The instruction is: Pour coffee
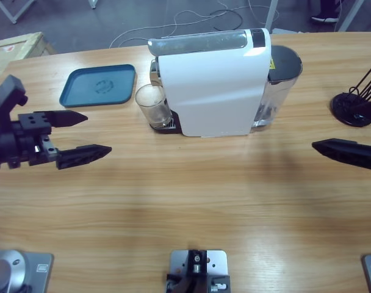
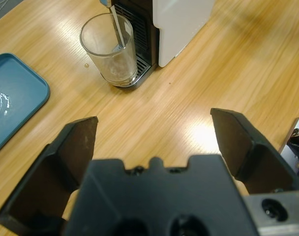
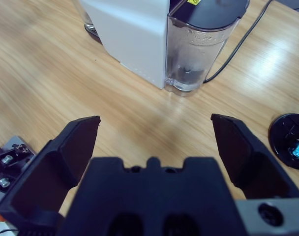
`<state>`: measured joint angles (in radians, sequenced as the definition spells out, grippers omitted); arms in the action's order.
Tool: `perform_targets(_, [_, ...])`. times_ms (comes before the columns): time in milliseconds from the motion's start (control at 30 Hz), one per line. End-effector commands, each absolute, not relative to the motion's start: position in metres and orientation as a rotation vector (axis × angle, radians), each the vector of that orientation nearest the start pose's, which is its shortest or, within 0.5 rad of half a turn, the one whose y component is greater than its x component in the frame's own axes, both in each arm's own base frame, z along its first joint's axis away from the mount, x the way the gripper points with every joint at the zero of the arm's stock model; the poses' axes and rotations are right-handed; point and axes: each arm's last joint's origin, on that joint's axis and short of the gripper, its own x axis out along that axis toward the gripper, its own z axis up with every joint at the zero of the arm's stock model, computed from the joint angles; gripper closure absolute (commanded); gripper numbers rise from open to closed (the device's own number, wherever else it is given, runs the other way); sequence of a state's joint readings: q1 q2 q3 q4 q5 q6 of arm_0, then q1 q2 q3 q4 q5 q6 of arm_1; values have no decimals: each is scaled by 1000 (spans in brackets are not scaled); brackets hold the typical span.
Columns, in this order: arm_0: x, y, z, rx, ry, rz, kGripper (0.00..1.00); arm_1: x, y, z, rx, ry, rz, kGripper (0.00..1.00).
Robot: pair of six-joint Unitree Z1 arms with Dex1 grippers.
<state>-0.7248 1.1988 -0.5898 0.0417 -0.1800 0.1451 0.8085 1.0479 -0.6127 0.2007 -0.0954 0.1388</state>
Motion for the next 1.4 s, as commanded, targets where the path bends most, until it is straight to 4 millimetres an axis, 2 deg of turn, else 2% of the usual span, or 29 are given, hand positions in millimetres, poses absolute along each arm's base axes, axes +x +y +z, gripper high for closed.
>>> perform_targets(33, [128, -126, 267, 325, 647, -911, 9, 90, 90, 293, -155, 612, 677, 0])
perform_targets(467, [127, -127, 269, 319, 640, -922, 9, 86, 86, 288, -159, 620, 675, 0])
perform_targets(600, [127, -126, 271, 259, 653, -906, 9, 85, 85, 287, -158, 617, 677, 0])
perform_targets(733, [133, -132, 277, 274, 558, -939, 9, 85, 85, 285, -159, 622, 677, 0])
perform_targets(800, [150, -134, 280, 288, 503, -948, 9, 85, 85, 284, -160, 623, 677, 0])
perform_targets(900, [184, -126, 284, 295, 405, -985, 9, 86, 86, 282, -165, 633, 676, 0])
perform_targets(967, [212, -128, 281, 318, 390, -1011, 9, 87, 88, 282, -166, 638, 679, 0])
perform_targets(1033, [229, -133, 274, 332, 373, -1050, 9, 87, 88, 281, -167, 641, 680, 0])
perform_targets(1133, [243, -141, 258, 341, 356, -1116, 9, 88, 89, 280, -167, 645, 682, 0])
perform_targets(1267, [249, -149, 231, 356, 388, -1164, 9, 88, 89, 278, -169, 649, 683, 0])
perform_targets(1400, [260, -155, 213, 372, 385, -1170, 9, 91, 92, 276, -171, 657, 683, 0])
